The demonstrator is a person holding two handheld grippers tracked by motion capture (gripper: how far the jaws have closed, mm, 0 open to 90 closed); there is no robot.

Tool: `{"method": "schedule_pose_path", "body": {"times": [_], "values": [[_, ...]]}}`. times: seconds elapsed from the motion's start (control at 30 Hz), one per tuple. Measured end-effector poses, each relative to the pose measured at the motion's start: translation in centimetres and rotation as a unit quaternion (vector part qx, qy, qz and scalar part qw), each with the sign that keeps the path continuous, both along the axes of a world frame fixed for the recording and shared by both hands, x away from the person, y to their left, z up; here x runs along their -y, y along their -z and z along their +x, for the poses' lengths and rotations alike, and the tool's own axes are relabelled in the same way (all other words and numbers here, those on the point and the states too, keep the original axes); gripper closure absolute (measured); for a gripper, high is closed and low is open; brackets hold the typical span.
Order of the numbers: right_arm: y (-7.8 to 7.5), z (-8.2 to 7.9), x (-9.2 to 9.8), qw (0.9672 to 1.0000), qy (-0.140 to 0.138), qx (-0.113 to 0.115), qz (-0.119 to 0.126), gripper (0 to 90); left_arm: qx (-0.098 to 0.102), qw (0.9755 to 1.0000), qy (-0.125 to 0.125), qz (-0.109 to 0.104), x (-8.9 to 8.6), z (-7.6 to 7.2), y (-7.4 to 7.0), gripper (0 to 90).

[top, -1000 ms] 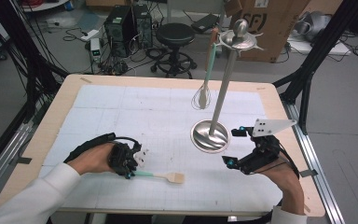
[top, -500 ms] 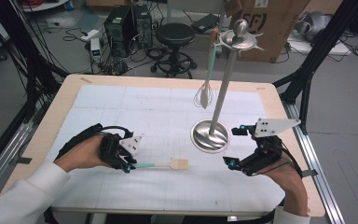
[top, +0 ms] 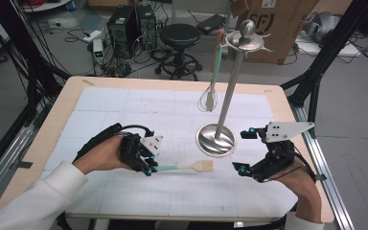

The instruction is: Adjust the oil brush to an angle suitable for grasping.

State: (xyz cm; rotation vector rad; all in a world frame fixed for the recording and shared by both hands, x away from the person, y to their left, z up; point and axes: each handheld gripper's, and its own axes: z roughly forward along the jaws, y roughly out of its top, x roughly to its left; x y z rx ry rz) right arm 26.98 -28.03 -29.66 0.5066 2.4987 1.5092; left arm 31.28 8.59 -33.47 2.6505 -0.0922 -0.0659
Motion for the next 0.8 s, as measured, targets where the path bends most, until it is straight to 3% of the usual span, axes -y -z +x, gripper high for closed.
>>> {"method": "schedule_pose_path", "body": {"times": [0.17,0.43,0.8], "values": [[-0.1,-0.1,0.2,1.0,-0.002,0.006,0.002,0.2,-0.013,0.9998,0.0,-0.014,0.8,0.3,0.2,76.7],[-0.2,-0.2,0.1,0.9999,-0.007,0.009,0.002,0.3,-0.016,0.9991,-0.004,-0.039,2.0,0.7,1.1,76.6],[-0.1,-0.1,0.3,1.0,-0.005,0.006,0.001,0.2,-0.022,0.9978,-0.008,-0.061,5.0,1.3,3.4,76.6]]}}
